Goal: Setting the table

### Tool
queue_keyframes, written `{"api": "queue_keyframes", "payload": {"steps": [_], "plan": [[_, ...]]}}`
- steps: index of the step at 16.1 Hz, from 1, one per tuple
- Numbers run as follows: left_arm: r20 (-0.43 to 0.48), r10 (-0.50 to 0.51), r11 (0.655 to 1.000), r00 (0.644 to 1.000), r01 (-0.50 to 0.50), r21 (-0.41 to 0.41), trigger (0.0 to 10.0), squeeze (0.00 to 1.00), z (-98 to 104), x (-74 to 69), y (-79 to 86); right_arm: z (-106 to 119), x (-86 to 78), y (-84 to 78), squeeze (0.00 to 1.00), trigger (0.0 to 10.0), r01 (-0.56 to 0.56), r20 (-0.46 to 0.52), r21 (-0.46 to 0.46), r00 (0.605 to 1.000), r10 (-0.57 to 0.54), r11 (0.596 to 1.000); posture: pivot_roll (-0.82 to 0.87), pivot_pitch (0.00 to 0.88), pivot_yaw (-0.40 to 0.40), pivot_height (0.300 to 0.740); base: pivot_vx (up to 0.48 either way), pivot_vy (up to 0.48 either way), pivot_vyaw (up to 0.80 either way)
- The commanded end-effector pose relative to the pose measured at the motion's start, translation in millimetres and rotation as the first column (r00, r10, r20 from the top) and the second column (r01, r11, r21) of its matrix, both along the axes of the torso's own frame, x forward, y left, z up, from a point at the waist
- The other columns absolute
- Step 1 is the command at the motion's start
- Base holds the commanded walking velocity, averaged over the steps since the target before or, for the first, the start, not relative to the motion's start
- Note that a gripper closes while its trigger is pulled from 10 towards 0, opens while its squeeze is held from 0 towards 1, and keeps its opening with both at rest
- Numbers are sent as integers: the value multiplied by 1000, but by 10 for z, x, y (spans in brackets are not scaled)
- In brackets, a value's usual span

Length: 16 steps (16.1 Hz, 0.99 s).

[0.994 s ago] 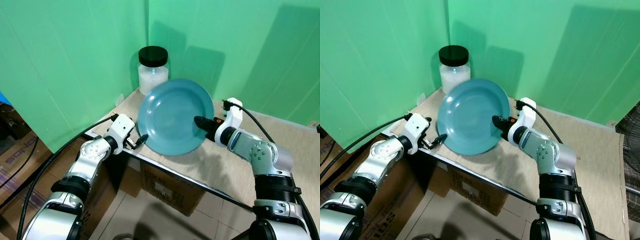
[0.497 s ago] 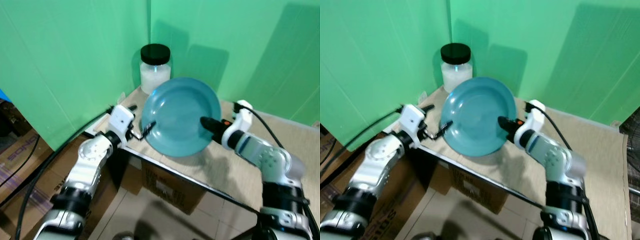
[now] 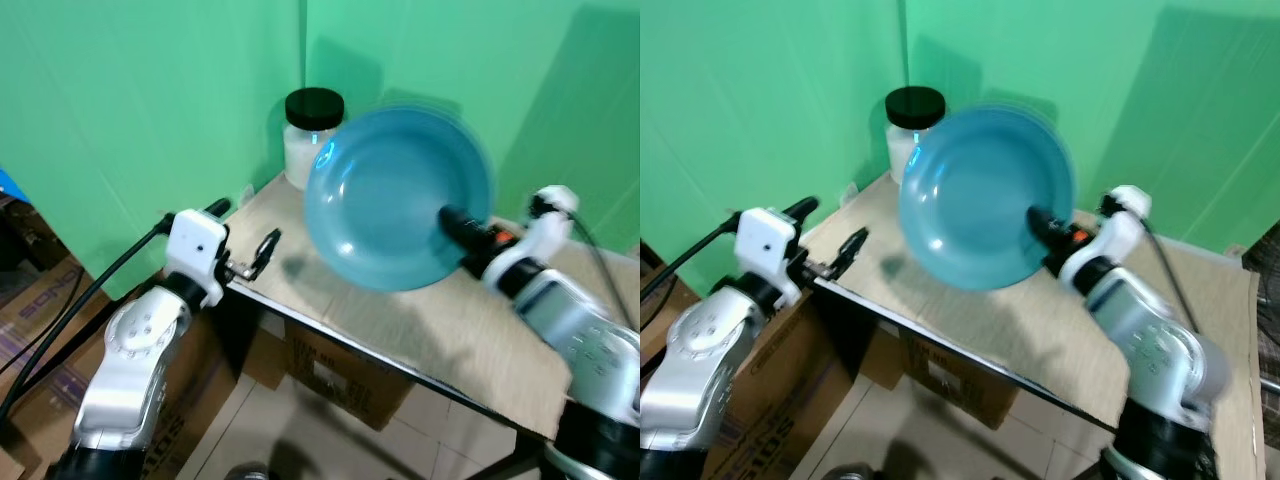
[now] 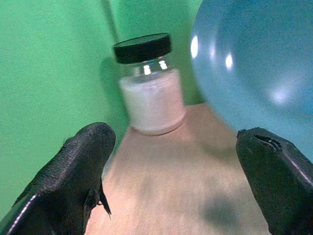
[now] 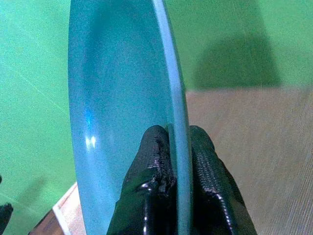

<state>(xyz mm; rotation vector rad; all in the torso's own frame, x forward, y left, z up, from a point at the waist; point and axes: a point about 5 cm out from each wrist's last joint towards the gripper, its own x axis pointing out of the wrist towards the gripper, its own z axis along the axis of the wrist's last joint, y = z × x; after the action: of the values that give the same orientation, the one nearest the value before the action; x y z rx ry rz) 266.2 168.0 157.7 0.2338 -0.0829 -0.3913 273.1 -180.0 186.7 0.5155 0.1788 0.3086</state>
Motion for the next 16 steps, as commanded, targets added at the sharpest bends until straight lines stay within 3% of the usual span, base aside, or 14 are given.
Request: {"api": "queue_keyframes", "payload": {"steps": [1, 4, 7, 9, 12, 16], "plan": [[14, 38, 999, 999, -38, 4, 10000, 0, 84, -25, -5, 146, -48, 75, 0, 10000, 1, 93, -45, 996, 3, 999, 90, 0, 6, 740, 0, 0, -775], [34, 55, 998, 998, -55, 6, 10000, 0, 127, -57, -121, 262, -122, 120, 0, 10000, 99, 180, -89, 980, -82, 991, 91, 0, 1, 740, 0, 0, -779], [17, 106, 994, 994, -107, 38, 10000, 0, 88, -57, -164, 278, -164, 94, 0, 10000, 251, 269, -186, 943, -196, 950, 86, 0, 6, 740, 0, 0, -796], [125, 211, 976, 969, -217, 31, 10000, 0, 170, -4, -124, 271, -166, 171, 0, 10000, 269, 280, -187, 937, -211, 945, 80, 0, 9, 740, 0, 0, -800], [169, 248, 969, 954, -243, -51, 10000, 0, 245, -26, -148, 286, -185, 264, 0, 10000, 227, 291, -189, 942, -167, 955, 87, 0, -6, 740, 0, 0, -800], [153, 319, 946, 935, -306, -103, 10000, 0, 272, 10, -59, 239, -172, 262, 0, 10000, 227, 262, -179, 949, -176, 957, 87, 0, -12, 740, 0, 0, -800]]}}
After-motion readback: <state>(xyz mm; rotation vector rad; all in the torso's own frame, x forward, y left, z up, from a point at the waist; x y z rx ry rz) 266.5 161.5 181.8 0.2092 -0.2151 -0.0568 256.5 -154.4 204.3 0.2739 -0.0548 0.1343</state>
